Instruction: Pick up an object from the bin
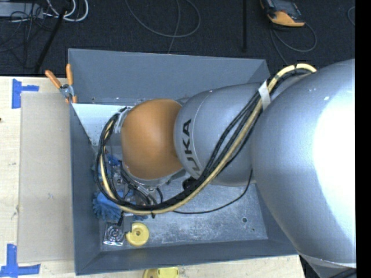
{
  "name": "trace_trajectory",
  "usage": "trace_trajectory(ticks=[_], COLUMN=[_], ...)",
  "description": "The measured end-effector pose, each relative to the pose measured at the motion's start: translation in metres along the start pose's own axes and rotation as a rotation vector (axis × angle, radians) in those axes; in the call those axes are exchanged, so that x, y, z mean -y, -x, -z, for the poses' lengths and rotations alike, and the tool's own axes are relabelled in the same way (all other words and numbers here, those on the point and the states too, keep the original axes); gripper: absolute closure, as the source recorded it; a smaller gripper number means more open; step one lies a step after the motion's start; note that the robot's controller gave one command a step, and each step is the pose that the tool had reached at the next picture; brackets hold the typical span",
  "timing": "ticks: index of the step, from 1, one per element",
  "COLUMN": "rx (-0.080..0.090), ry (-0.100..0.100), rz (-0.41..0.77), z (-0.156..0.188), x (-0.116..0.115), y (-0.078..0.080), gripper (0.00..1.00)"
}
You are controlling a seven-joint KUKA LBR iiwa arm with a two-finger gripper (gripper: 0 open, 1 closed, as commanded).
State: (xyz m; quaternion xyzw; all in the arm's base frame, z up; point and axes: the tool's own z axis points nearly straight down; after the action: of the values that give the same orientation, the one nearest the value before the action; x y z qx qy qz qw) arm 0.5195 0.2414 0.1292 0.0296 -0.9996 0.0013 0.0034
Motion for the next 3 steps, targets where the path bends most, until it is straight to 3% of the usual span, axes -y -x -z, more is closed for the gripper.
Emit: trace_trajectory(ticks=[1,2,3], rx=[0.008,0.008,0.025], ry=[0.003,0.003,0.008], rz=[0.002,-0.045,-0.064], z=[0.002,-0.056,-0.077], x=[0.007,0.015,0.014], y=[0.009,0.005,0.014], gripper=[0.00,0.00,1.00])
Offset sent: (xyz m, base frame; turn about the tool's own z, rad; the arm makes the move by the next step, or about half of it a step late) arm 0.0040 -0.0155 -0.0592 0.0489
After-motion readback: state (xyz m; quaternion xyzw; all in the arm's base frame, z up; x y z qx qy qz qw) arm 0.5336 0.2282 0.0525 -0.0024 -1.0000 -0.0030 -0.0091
